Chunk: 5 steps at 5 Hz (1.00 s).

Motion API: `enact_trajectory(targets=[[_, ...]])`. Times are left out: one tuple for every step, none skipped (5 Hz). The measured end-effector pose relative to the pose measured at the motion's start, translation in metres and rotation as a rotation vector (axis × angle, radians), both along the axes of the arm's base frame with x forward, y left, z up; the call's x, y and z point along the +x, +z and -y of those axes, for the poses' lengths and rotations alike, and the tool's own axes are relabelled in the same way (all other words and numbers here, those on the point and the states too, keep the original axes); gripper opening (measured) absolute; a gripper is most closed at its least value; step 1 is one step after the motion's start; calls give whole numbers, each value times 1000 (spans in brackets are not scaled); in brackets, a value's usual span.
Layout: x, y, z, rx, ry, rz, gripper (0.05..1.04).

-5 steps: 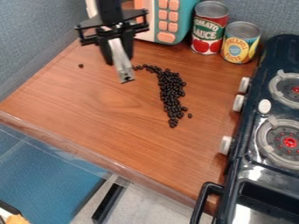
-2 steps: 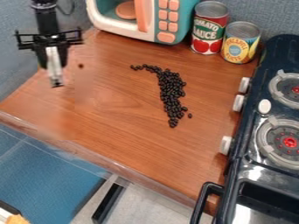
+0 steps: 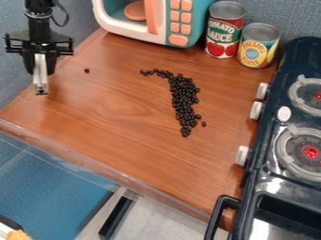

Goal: Sweep into pile

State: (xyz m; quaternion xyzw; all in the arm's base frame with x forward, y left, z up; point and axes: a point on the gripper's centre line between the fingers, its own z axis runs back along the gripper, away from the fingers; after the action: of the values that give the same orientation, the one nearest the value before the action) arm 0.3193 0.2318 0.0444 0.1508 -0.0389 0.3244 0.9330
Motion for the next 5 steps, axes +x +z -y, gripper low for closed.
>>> enact_trajectory(targets=[[7, -4, -1, 8, -158, -14, 380], [10, -5, 1, -1, -241, -20, 379], [10, -11, 2, -3, -257, -42, 380], [12, -16, 3, 0, -259, -48, 379], [17, -21, 8, 6, -266, -52, 379]])
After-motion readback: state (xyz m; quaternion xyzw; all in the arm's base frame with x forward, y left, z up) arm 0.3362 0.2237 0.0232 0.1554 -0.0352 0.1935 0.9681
